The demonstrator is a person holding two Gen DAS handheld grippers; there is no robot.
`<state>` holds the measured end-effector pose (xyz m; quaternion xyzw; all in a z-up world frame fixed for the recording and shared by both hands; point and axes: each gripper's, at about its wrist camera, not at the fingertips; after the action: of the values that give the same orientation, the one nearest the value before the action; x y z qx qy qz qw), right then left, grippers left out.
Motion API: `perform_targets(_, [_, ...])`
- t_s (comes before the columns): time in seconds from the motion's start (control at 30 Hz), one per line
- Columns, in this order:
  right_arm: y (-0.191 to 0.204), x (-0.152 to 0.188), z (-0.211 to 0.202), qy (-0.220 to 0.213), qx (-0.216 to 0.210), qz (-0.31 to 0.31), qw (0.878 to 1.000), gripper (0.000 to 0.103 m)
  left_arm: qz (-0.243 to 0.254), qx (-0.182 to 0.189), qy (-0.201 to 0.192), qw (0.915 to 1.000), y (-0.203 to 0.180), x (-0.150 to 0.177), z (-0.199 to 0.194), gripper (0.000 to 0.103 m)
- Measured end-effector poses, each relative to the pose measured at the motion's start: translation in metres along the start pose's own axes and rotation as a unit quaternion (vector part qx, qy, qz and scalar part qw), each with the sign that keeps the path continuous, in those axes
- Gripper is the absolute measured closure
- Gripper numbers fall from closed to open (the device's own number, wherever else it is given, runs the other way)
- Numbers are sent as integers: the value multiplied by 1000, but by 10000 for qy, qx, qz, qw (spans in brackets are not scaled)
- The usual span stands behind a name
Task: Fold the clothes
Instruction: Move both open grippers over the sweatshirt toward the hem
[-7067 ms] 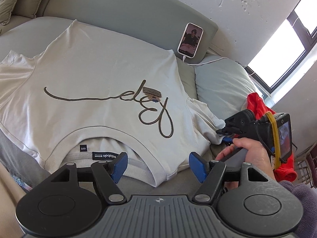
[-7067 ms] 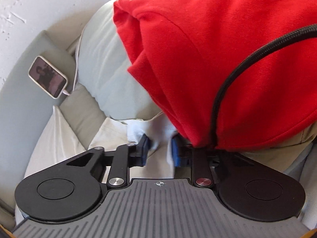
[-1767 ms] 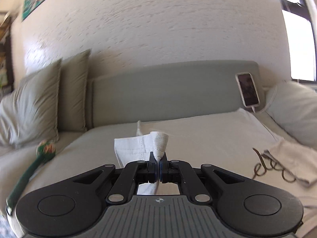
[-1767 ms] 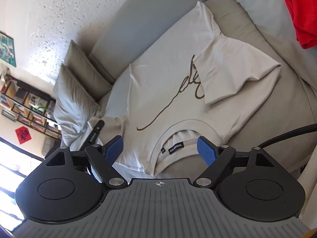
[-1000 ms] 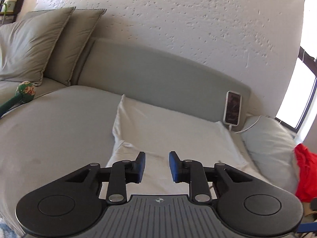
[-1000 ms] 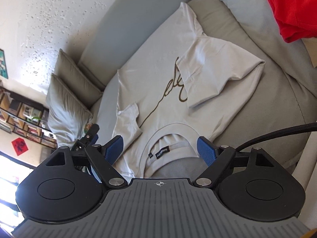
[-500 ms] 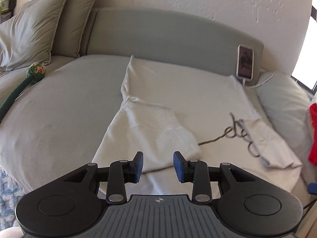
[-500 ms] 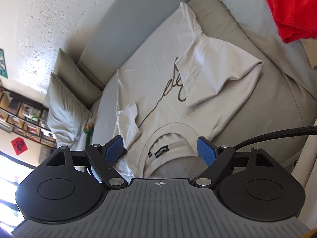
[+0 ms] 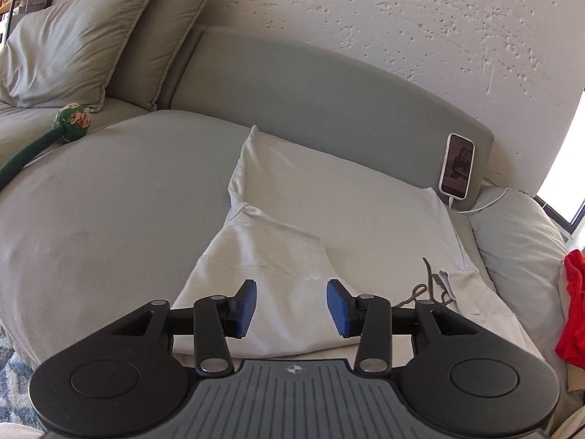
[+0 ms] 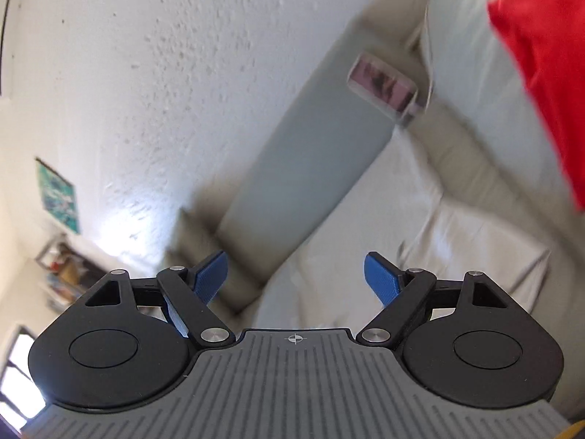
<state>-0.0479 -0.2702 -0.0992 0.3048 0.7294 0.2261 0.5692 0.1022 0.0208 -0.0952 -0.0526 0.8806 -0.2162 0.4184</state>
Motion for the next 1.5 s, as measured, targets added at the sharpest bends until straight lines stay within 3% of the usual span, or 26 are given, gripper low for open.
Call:
perform_targets(0.03, [8,-2,-1,-419,565,-616,9956,19,-50,58,-8,10000,1,0,-1,62])
perform_targets(0.07, [18,-1,3,-806,1165,-1427,9796,20,-68,123,-36,9999,1,0,-1,61])
perform_targets(0.1, [22,2,13,-691,1277,-1932,9704,21,-84,189,-65,9998,1,-1,-2,60])
perform_targets(0.17, [29,6,33,-364,1401,-2866,9471,35,-40,259,-96,9996,-1,-1,-2,59])
perform_targets(0.2, [27,9,47,119,1453,-2993,9429,39,57,186,-89,9998,-3,0,1,58])
perform_targets(0.27, [17,16,74,1008,1684,-3054,9318,68,171,16,27,9998,-6,2,9,58])
perform_targets(0.3, [10,21,86,1370,1879,-3010,9248,74,180,-33,107,9998,-7,2,14,59])
perform_targets(0.43, [-28,28,105,2094,2296,-2452,9183,76,415,-285,551,9972,-12,9,31,58])
perform_targets(0.5, [-45,38,107,2444,2328,-2546,9062,77,762,-540,697,9932,-16,16,37,58])
perform_targets(0.6, [-43,44,94,2549,2319,-2958,8909,77,965,-542,686,9915,-20,20,30,59])
perform_targets(0.67, [-44,38,79,2550,2358,-2680,8986,73,656,-199,636,9956,-13,17,19,59])
perform_targets(0.73, [-44,29,69,2282,2228,-2362,9179,70,433,151,407,9981,-10,12,6,59])
perform_targets(0.83, [-39,15,63,1896,2058,-2108,9366,68,483,211,69,9986,-17,4,-8,58])
perform_targets(0.9, [-31,8,68,1744,1900,-2043,9443,67,411,270,130,9987,-21,-7,-9,56])
perform_targets(0.97, [-24,5,78,1725,1750,-2076,9469,67,472,68,250,9985,-27,-20,-1,49])
perform_targets(1.13, [-16,2,122,1906,1699,-2304,9390,70,760,-871,592,9915,-41,-43,46,47])
perform_targets(1.3, [-30,12,181,2307,1669,-2163,9339,69,663,-897,819,9904,-39,-49,93,49])
perform_targets(1.4, [-39,25,208,2497,1854,-2474,9176,69,841,-1087,1227,9829,-32,-40,116,48])
perform_targets(1.43, [-44,31,216,2655,1958,-2628,9067,73,839,-1116,1311,9815,-28,-36,120,45])
perform_targets(1.5, [-56,35,212,2588,1847,-2597,9119,74,927,-1078,1326,9809,-30,-36,116,45])
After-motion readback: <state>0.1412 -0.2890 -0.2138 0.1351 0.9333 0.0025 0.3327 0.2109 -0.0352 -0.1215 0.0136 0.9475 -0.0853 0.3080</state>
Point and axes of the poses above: each gripper's, at about its wrist camera, not at the fingertips, and z roughly the way its jaws point, y to its left, x to its underside, and after that the axes turned 11 degrees about -z, right-handed
